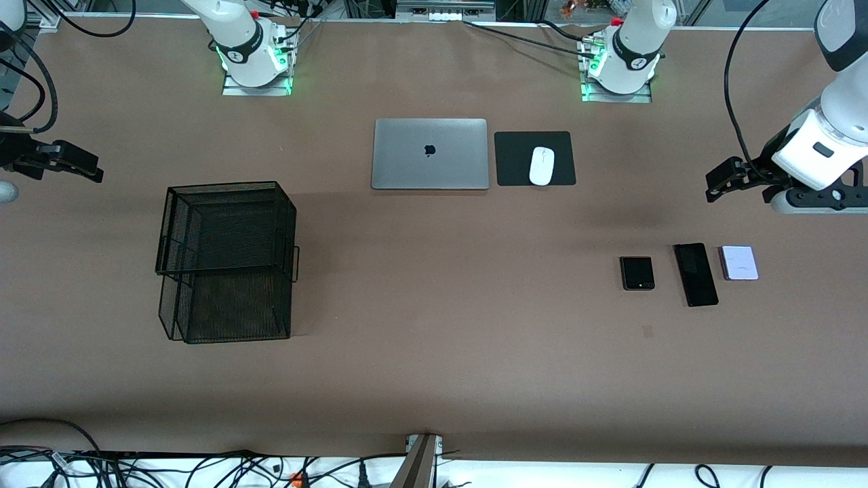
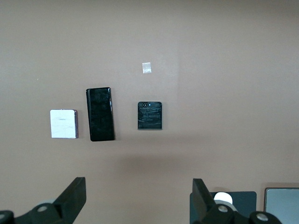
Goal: Place phones with both arms
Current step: 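Reach the left gripper down to the small black flip phone, then grasp the black flip phone with the left gripper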
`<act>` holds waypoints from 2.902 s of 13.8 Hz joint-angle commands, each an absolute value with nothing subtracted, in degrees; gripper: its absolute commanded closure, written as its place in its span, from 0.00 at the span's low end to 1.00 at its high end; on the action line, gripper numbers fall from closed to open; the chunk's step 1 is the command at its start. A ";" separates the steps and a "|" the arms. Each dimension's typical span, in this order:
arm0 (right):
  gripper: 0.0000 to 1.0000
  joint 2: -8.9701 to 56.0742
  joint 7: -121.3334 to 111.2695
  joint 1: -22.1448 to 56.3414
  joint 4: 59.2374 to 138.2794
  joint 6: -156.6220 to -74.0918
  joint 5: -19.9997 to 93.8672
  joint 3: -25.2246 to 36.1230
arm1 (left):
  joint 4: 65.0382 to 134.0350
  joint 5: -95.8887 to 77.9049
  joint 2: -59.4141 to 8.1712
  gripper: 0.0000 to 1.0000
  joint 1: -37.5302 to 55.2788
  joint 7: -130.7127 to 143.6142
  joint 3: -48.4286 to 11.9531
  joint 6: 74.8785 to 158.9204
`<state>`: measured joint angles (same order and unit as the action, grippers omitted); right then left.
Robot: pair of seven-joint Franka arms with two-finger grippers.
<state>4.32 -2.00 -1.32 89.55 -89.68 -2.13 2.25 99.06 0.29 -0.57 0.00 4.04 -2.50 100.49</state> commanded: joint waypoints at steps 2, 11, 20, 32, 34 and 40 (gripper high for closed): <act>0.00 3.16 -1.49 -2.11 90.44 -90.00 -1.05 1.58 | 96.33 -0.26 -1.85 0.00 0.26 4.31 -2.02 98.53; 0.00 3.16 -1.49 -2.02 90.44 -90.00 -1.05 1.58 | 95.89 -0.53 -2.99 0.00 -0.09 4.48 -2.02 95.19; 0.00 3.16 -1.49 -2.11 90.44 -90.18 -1.05 1.58 | 92.28 -0.35 -9.48 0.00 -0.79 0.09 -1.93 94.48; 0.00 3.25 -1.49 -2.02 90.44 -90.26 -0.97 1.58 | 108.35 -1.58 -25.58 0.00 -0.44 0.53 -2.55 130.92; 0.00 3.25 -1.58 -2.02 90.44 -90.26 -0.97 1.58 | 111.61 -1.50 -26.36 0.00 -0.44 0.62 -2.55 135.07; 0.00 3.51 -1.58 -2.02 90.44 -90.26 -0.97 1.58 | 116.80 -0.97 -29.97 0.00 -0.53 -0.17 -2.64 143.96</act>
